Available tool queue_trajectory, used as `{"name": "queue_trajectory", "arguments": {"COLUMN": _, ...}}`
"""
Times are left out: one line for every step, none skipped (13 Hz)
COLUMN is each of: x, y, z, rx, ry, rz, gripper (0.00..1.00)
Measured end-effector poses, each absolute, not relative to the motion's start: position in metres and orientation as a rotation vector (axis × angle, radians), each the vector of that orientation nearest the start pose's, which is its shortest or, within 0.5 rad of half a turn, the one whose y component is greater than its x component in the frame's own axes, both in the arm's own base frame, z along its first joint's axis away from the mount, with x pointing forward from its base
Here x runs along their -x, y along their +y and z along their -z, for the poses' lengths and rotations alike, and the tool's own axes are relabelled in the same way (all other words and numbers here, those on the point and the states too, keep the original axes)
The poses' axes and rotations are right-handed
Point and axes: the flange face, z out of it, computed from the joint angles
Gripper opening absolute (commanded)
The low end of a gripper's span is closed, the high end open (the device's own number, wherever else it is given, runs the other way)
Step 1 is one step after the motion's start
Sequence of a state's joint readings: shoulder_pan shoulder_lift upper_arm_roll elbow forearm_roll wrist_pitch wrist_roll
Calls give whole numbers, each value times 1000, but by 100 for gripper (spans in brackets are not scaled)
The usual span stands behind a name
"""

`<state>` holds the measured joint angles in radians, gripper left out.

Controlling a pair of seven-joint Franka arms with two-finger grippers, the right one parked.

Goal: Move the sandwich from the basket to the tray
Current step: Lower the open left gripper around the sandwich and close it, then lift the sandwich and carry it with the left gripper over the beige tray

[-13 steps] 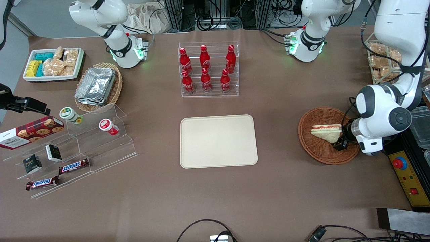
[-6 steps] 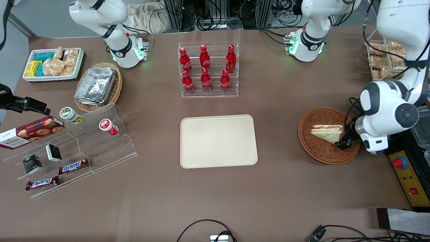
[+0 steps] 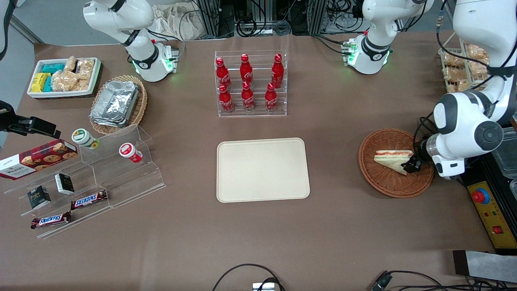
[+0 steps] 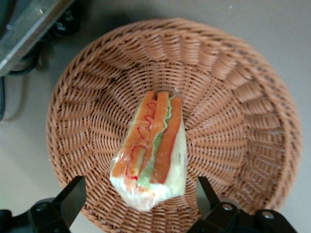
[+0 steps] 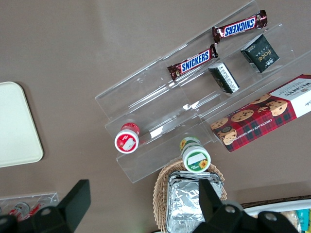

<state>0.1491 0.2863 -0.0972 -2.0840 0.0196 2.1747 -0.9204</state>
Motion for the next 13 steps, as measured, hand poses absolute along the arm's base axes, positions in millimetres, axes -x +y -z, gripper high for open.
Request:
{"name": "queue_trajectory", "arguments": {"x": -557, "y": 30, "z": -262, "rx": 2718, "ry": -1417, "rz": -267, "gripper": 100}}
{"name": "queue_trajectory", "arguments": {"x": -555, "y": 30, "z": -252, "rx": 2720, "ry": -1419, "rz": -265, "gripper": 92}}
{"name": "queue_trajectory", "arguments": {"x": -555, "y": 29, "z": -244, "rx": 2721, "ry": -1422, "rz": -262, "gripper": 40}}
{"name": "queue_trajectory", "arguments": {"x": -557, "y": 29, "z": -238, "rx": 2725, "ry": -1430, "rz": -249, "gripper": 0}}
{"name": "queue_trajectory", "arguments": {"x": -558, "y": 29, "z": -234, "rx": 2723, "ry": -1439, "rz": -243, "gripper": 0}}
{"name": "queue_trajectory", "arguments": {"x": -558, "y": 29, "z": -234, "rx": 2719, "ry": -1450, "rz": -238, "gripper": 0}}
{"name": "queue_trajectory", "arguments": {"x": -560, "y": 29, "z": -236, "rx": 2719, "ry": -1457, "rz": -229, "gripper": 0}}
{"name": "queue_trajectory", "arguments": {"x": -561, "y": 29, "z": -238, "rx": 2721, "ry": -1459, "rz": -222, "gripper": 0}}
{"name": "queue_trajectory", "arguments": {"x": -562, "y": 29, "z": -239, "rx": 2722, "ry": -1458, "rz": -217, "gripper": 0}}
{"name": "queue_trajectory", "arguments": {"x": -562, "y": 29, "z": -241, "rx": 2722, "ry": -1454, "rz": -214, "gripper": 0}}
{"name": "queue_trajectory", "arguments": {"x": -563, "y": 29, "z": -245, "rx": 2722, "ry": -1450, "rz": -214, "gripper": 0}}
{"name": "queue_trajectory", "arguments": {"x": -564, "y": 29, "z": -257, "rx": 2721, "ry": -1433, "rz": -229, "gripper": 0}}
{"name": "queue_trajectory", "arguments": {"x": -567, "y": 30, "z": -277, "rx": 2729, "ry": -1385, "rz": -261, "gripper": 0}}
